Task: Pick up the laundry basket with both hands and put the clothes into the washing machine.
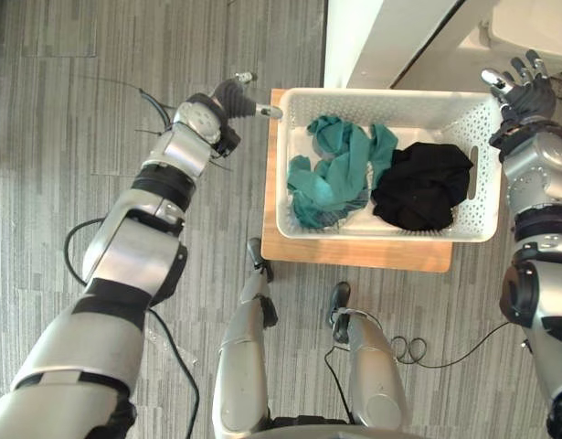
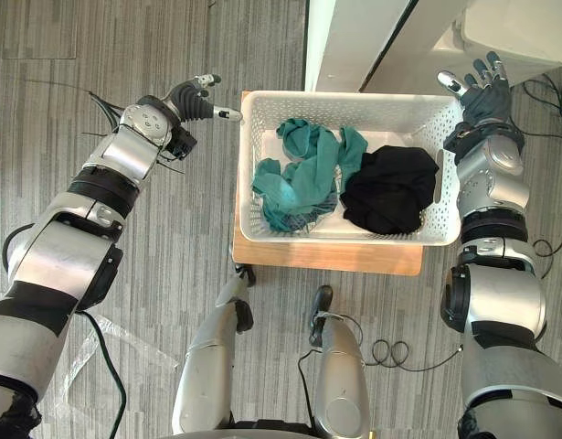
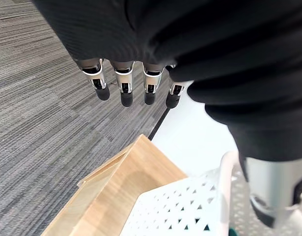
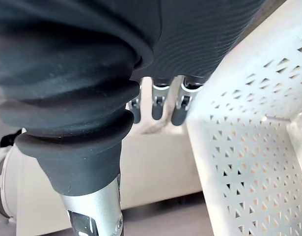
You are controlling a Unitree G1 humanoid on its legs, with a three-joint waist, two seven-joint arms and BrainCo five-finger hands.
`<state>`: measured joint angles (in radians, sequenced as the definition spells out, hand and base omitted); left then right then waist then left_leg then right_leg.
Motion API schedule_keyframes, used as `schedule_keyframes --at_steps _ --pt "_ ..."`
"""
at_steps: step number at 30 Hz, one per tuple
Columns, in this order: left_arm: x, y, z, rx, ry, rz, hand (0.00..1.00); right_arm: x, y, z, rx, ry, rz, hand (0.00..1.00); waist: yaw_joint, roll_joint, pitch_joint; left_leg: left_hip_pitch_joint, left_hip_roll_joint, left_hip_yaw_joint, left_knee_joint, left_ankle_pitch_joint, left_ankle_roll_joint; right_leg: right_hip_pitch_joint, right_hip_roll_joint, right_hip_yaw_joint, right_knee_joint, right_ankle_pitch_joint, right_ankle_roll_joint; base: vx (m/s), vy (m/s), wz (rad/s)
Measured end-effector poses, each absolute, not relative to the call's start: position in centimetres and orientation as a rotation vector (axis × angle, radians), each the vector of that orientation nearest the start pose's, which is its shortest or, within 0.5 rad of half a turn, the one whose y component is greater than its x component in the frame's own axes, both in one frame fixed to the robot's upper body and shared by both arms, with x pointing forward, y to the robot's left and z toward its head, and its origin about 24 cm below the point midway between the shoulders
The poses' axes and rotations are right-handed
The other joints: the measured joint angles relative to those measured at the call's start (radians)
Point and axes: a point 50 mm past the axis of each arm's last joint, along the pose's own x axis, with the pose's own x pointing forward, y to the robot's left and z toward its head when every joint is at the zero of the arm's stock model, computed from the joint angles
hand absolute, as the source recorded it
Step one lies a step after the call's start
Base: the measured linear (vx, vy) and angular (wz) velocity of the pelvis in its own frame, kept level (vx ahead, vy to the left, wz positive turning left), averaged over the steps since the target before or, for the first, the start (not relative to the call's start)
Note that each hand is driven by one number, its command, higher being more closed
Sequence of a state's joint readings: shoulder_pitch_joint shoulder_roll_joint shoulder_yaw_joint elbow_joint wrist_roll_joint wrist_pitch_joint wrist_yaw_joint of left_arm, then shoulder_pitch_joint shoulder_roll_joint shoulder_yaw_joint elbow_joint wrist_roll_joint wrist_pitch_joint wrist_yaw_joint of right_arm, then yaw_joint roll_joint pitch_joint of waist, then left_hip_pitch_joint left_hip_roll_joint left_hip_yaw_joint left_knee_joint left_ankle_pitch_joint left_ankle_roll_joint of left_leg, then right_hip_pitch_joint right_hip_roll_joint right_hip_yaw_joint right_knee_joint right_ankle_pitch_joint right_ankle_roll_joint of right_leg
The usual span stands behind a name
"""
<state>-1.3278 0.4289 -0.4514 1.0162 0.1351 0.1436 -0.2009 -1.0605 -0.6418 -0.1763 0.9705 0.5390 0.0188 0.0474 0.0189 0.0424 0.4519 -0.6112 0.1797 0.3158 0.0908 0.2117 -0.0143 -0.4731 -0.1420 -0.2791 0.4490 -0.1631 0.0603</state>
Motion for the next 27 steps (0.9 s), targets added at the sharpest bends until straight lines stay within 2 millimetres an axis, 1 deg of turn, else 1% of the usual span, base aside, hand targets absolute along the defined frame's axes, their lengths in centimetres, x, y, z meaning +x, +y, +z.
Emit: schedule_keyframes --at_steps 2,4,6,7,8,9,10,11,13,15,18,20,24,27 --pt "42.8 14.4 24.7 0.958 -0.028 -0.200 0.00 38.4 -31.5 23.3 0.206 -0.240 -0.287 0.00 0.001 0.000 0.000 0.002 -0.001 0.005 -0.011 0.000 0.000 0.000 0.000 -0.004 -0.002 0.000 0.000 0.00 -0.005 0.02" --pt "42.8 14.6 24.5 0.984 -0.018 -0.195 0.00 38.0 -32.2 22.5 0.210 -0.224 -0.308 0.00 0.006 0.000 0.000 0.005 -0.001 0.011 -0.015 0.000 0.000 0.000 -0.001 -0.005 -0.003 0.000 0.000 0.00 0.000 0.00" --pt "42.8 14.8 24.3 1.009 -0.010 -0.187 0.00 37.5 -33.1 21.3 0.225 -0.195 -0.340 0.00 0.015 0.000 0.000 0.016 -0.001 0.023 -0.021 0.000 0.001 0.005 -0.003 -0.003 -0.003 0.000 0.000 0.01 -0.017 -0.04" --pt "42.8 15.0 23.6 1.014 0.006 -0.188 0.00 37.2 -33.7 19.9 0.239 -0.147 -0.364 0.00 0.020 0.000 0.000 0.027 -0.001 0.027 -0.022 0.000 0.001 0.017 -0.004 -0.003 -0.007 0.000 0.000 0.02 -0.022 -0.03" --pt "42.8 15.1 23.2 1.020 0.017 -0.190 0.00 37.0 -33.9 19.0 0.243 -0.110 -0.374 0.00 0.023 0.000 0.000 0.035 -0.001 0.028 -0.023 0.000 0.001 0.025 -0.004 -0.004 -0.008 0.000 0.000 0.00 0.000 0.00" --pt "42.7 15.6 22.1 1.018 0.045 -0.189 0.00 36.6 -34.1 16.8 0.252 -0.030 -0.387 0.00 0.024 0.000 0.000 0.049 -0.001 0.031 -0.025 -0.003 0.005 0.038 -0.004 -0.004 -0.010 0.000 0.000 0.05 -0.036 -0.04" --pt "42.5 16.4 20.4 0.992 0.088 -0.186 0.00 36.1 -34.0 14.4 0.299 0.036 -0.399 0.00 0.024 0.000 0.000 0.062 -0.001 0.039 -0.027 -0.006 0.009 0.049 -0.005 -0.003 -0.015 -0.001 0.001 0.05 -0.035 -0.07" --pt "42.3 16.9 19.0 0.943 0.120 -0.185 0.00 36.0 -33.8 13.6 0.332 0.052 -0.404 0.00 0.021 0.000 0.000 0.067 -0.005 0.046 -0.031 -0.007 0.011 0.049 -0.010 -0.001 -0.016 -0.005 0.007 0.06 -0.037 -0.05" --pt "42.1 17.0 17.7 0.878 0.138 -0.175 0.00 35.8 -34.1 13.5 0.369 0.038 -0.417 0.00 0.021 0.000 0.000 0.068 -0.010 0.050 -0.032 -0.004 0.012 0.050 -0.016 0.000 -0.015 -0.012 0.011 0.04 -0.022 0.01" --pt "42.0 17.0 17.0 0.805 0.141 -0.148 0.00 35.9 -33.9 14.1 0.383 0.003 -0.410 0.00 0.021 0.000 0.000 0.068 -0.010 0.049 -0.032 0.000 0.017 0.051 -0.016 0.000 -0.014 -0.012 0.011 0.00 0.000 0.00" --pt "42.0 17.4 16.2 0.680 0.160 -0.093 0.00 36.2 -33.5 16.3 0.386 -0.100 -0.383 0.00 0.021 0.000 0.000 0.068 -0.010 0.050 -0.031 -0.003 0.014 0.051 -0.016 0.001 -0.014 -0.013 0.011 0.01 -0.011 0.00" --pt "41.9 17.5 15.9 0.632 0.164 -0.080 0.00 36.3 -33.2 16.7 0.399 -0.132 -0.381 0.00 0.020 0.000 0.000 0.068 -0.010 0.051 -0.031 -0.004 0.015 0.051 -0.016 0.002 -0.014 -0.013 0.011 0.00 0.000 0.00" --pt "41.6 17.7 14.6 0.550 0.191 -0.056 0.00 36.5 -32.4 16.9 0.442 -0.156 -0.379 0.00 0.019 0.000 0.000 0.067 -0.010 0.057 -0.032 -0.004 0.015 0.046 -0.016 0.006 -0.017 -0.013 0.011 0.03 -0.027 -0.03" --pt "41.6 17.3 14.4 0.545 0.193 -0.063 0.00 36.6 -32.1 16.9 0.447 -0.159 -0.380 0.00 0.019 0.000 0.000 0.063 -0.010 0.056 -0.033 -0.004 0.015 0.044 -0.016 0.006 -0.018 -0.013 0.011 0.03 -0.022 0.00"
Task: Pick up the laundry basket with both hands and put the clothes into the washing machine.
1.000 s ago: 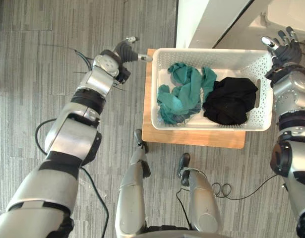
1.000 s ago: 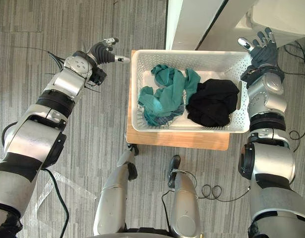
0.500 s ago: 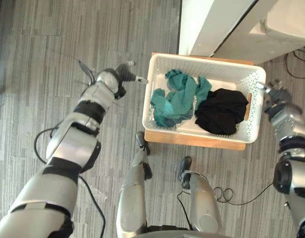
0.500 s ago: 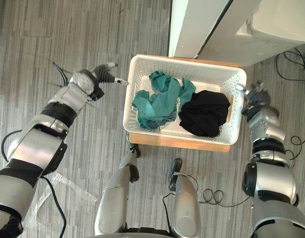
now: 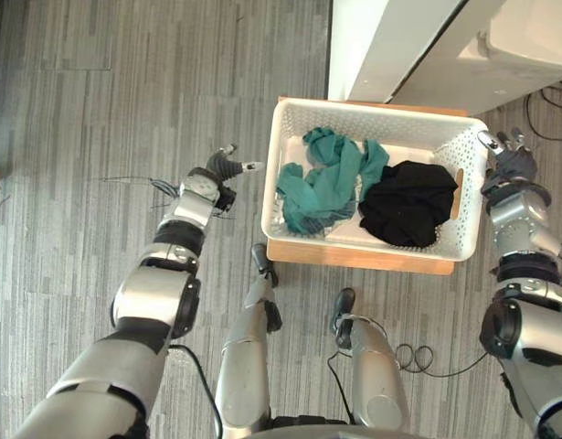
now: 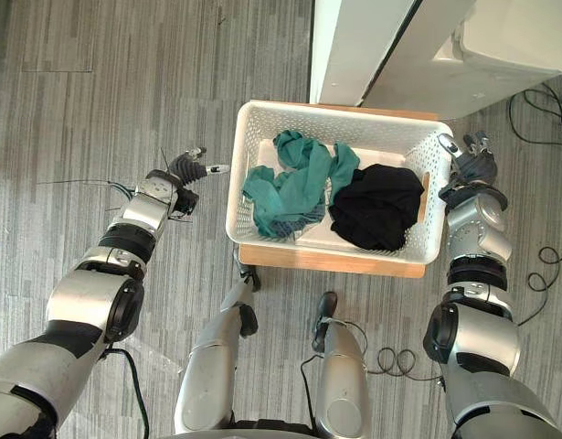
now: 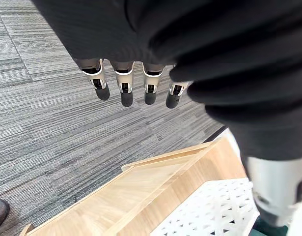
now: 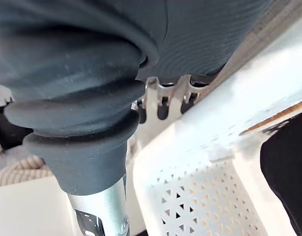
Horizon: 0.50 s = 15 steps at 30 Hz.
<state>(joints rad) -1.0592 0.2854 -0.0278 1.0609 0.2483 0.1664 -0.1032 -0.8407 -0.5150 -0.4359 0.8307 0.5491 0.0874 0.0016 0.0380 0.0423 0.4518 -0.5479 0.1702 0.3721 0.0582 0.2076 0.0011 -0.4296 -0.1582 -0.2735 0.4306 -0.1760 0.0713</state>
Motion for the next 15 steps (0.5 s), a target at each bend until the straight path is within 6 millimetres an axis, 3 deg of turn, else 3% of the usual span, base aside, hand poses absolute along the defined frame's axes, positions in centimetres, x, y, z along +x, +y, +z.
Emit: schedule_keyframes --at_steps 9,12,15 --pt "42.1 16.8 16.9 0.559 0.123 -0.060 0.00 36.7 -31.9 17.6 0.438 -0.190 -0.342 0.00 -0.007 0.000 0.000 -0.024 0.003 -0.009 0.023 0.004 0.005 -0.017 0.001 -0.002 0.010 0.000 0.000 0.04 -0.031 0.01" --pt "42.3 17.8 19.1 0.594 0.070 -0.027 0.00 36.7 -32.0 16.6 0.443 -0.152 -0.334 0.00 -0.013 0.000 0.000 -0.024 0.003 -0.012 0.027 0.004 0.004 -0.017 0.000 -0.003 0.023 -0.004 -0.003 0.04 -0.027 0.05" --pt "42.3 20.0 22.6 0.665 0.008 0.037 0.00 36.2 -32.2 14.9 0.441 -0.101 -0.333 0.00 -0.013 0.000 0.000 -0.024 0.002 -0.012 0.028 0.004 0.004 -0.017 -0.002 -0.003 0.028 -0.017 -0.004 0.02 -0.027 0.02"
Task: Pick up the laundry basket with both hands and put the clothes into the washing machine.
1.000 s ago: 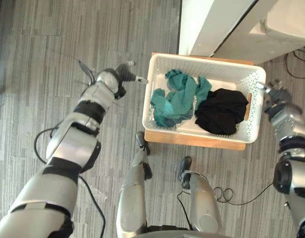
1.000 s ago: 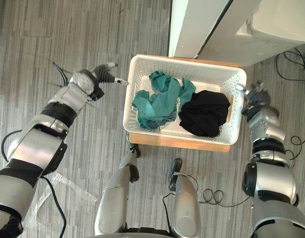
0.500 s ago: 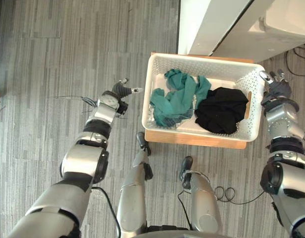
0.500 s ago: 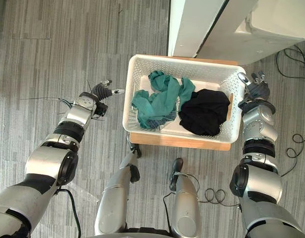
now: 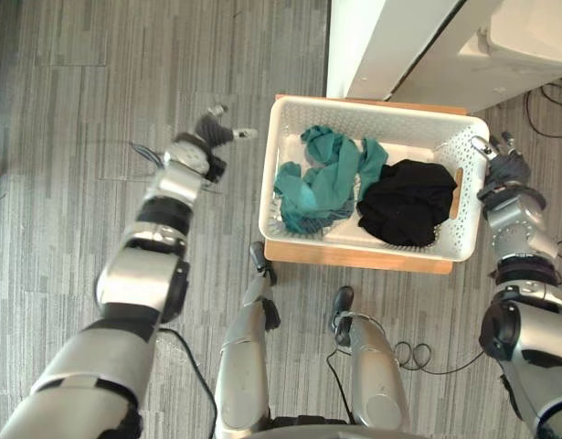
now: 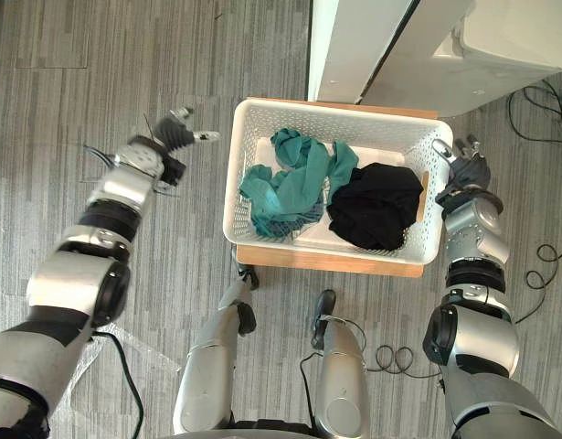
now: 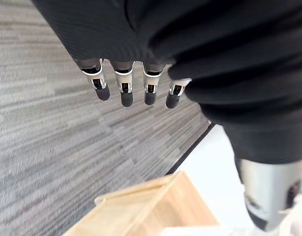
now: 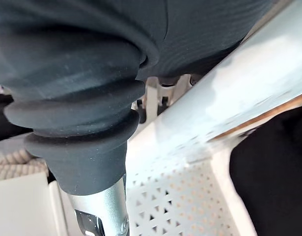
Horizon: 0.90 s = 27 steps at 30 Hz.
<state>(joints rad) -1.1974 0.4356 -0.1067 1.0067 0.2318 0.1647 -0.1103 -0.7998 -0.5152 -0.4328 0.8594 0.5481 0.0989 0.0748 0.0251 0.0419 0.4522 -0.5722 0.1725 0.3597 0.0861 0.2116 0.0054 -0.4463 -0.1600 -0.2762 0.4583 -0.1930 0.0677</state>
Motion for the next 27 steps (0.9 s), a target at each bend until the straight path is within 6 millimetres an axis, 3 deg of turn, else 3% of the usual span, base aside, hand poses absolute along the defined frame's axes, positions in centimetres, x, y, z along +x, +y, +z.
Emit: schedule_keyframes --at_steps 3,6,9,11,15,20,23,27 --pt "41.7 21.6 25.7 0.732 -0.071 0.041 0.00 35.5 -32.7 12.9 0.437 -0.034 -0.328 0.00 0.001 0.000 0.000 0.001 0.000 -0.002 0.001 0.000 0.000 0.000 -0.001 -0.001 0.009 -0.009 0.001 0.03 -0.046 0.03" --pt "41.1 21.8 28.2 0.800 -0.126 -0.017 0.00 34.2 -34.0 11.1 0.413 0.036 -0.349 0.00 0.013 0.000 0.000 0.003 0.001 -0.003 0.001 0.000 0.000 0.000 -0.001 -0.002 0.013 -0.009 0.000 0.03 -0.037 0.01" --pt "40.4 22.0 29.0 0.892 -0.136 -0.092 0.00 33.3 -34.9 10.3 0.368 0.072 -0.351 0.00 0.018 0.000 0.000 0.011 -0.001 -0.003 0.001 0.005 0.007 0.007 -0.003 -0.003 0.017 -0.009 0.000 0.04 -0.025 0.04" --pt "40.1 22.2 28.2 0.997 -0.084 -0.168 0.00 32.6 -35.5 9.6 0.301 0.116 -0.352 0.00 0.018 0.000 0.000 0.026 -0.002 -0.002 -0.002 0.005 0.007 0.025 -0.005 -0.010 0.018 -0.009 0.000 0.06 -0.032 0.09" --pt "39.4 21.7 21.8 1.180 0.083 -0.342 0.00 31.7 -36.3 8.5 0.242 0.183 -0.370 0.00 0.018 0.000 0.000 0.062 -0.004 0.006 -0.014 -0.008 0.013 0.063 -0.006 -0.018 0.005 -0.011 0.001 0.04 -0.023 0.04" --pt "39.2 20.6 15.8 1.187 0.217 -0.416 0.00 32.1 -36.3 9.2 0.219 0.178 -0.362 0.00 0.018 0.001 0.000 0.057 -0.005 0.021 -0.016 -0.010 0.017 0.057 -0.010 -0.015 -0.010 -0.013 0.003 0.02 -0.020 -0.06" --pt "40.0 20.2 14.8 1.070 0.229 -0.337 0.00 32.6 -36.1 9.9 0.217 0.157 -0.358 0.00 0.015 0.001 0.000 0.039 -0.004 0.026 -0.015 -0.010 0.017 0.036 -0.011 -0.015 -0.008 -0.014 0.004 0.01 -0.012 -0.03" --pt "40.5 19.2 15.2 0.907 0.170 -0.261 0.00 33.0 -35.7 10.3 0.219 0.138 -0.347 0.00 0.010 -0.006 0.007 0.018 -0.003 0.027 -0.008 -0.007 0.014 0.020 -0.014 -0.019 -0.002 -0.014 0.004 0.03 -0.022 0.03"
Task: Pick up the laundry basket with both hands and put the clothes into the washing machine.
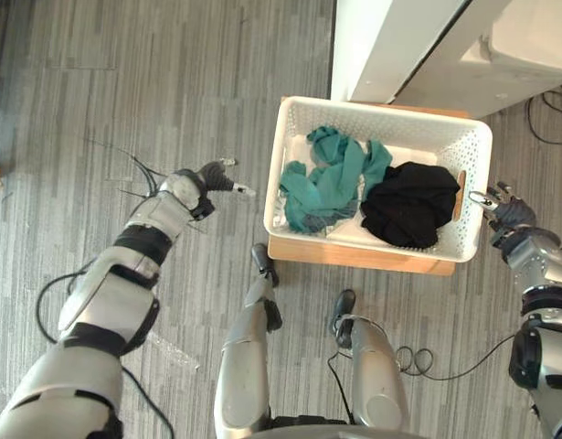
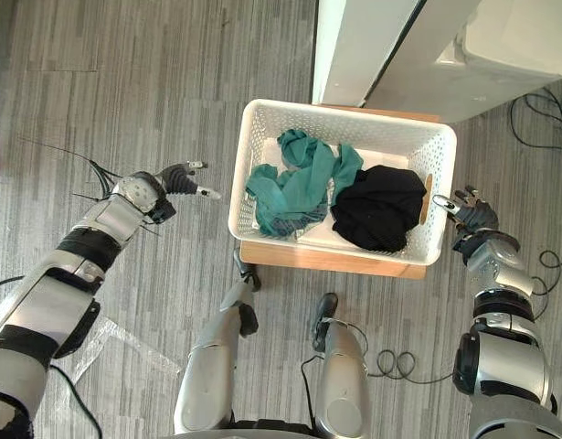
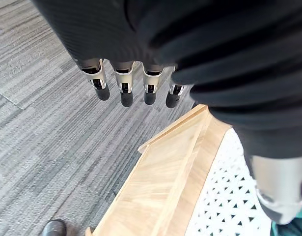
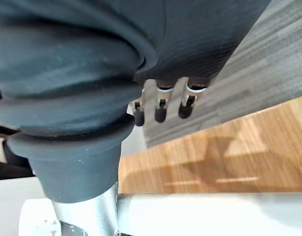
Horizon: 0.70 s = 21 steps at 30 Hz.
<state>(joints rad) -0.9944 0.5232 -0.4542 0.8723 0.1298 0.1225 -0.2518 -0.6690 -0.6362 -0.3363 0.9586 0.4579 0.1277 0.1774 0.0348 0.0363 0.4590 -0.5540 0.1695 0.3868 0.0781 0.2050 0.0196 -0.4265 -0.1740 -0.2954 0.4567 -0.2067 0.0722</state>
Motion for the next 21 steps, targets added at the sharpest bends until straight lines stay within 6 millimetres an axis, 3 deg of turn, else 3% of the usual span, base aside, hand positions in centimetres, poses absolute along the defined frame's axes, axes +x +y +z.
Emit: schedule_keyframes --at_steps 8,11,15,17,21 --pt "40.7 20.9 17.4 0.500 0.067 -0.103 0.00 34.0 -33.9 11.0 0.176 0.099 -0.286 0.00 -0.019 -0.014 0.022 -0.004 0.000 -0.009 0.007 0.000 0.000 -0.001 -0.003 -0.008 0.015 -0.013 -0.002 0.05 -0.037 0.04" --pt "40.6 21.6 18.3 0.425 0.035 -0.079 0.00 33.9 -33.6 11.0 0.154 0.097 -0.272 0.00 -0.017 -0.014 0.022 -0.004 0.000 -0.016 0.010 0.000 0.000 -0.001 -0.003 -0.012 0.029 -0.027 -0.005 0.06 -0.066 0.06" --pt "40.1 23.0 20.8 0.464 -0.037 -0.063 0.00 33.5 -33.4 10.8 0.139 0.090 -0.261 0.00 -0.012 -0.013 0.023 -0.005 0.005 -0.017 0.019 0.003 0.004 -0.001 -0.001 -0.013 0.036 -0.030 -0.008 0.06 -0.062 0.00" --pt "39.5 23.5 22.8 0.552 -0.097 -0.067 0.00 33.2 -33.5 10.5 0.128 0.091 -0.261 0.00 0.000 -0.013 0.023 -0.004 0.007 -0.015 0.030 0.003 0.004 0.001 -0.001 -0.008 0.037 -0.030 -0.008 0.08 -0.058 -0.05" --pt "38.3 23.2 24.3 0.738 -0.121 -0.162 0.00 32.3 -33.8 9.7 0.111 0.108 -0.265 0.00 0.010 -0.013 0.023 -0.004 0.014 -0.008 0.044 0.003 0.004 0.011 -0.001 -0.011 0.035 -0.030 -0.008 0.07 -0.049 0.01"
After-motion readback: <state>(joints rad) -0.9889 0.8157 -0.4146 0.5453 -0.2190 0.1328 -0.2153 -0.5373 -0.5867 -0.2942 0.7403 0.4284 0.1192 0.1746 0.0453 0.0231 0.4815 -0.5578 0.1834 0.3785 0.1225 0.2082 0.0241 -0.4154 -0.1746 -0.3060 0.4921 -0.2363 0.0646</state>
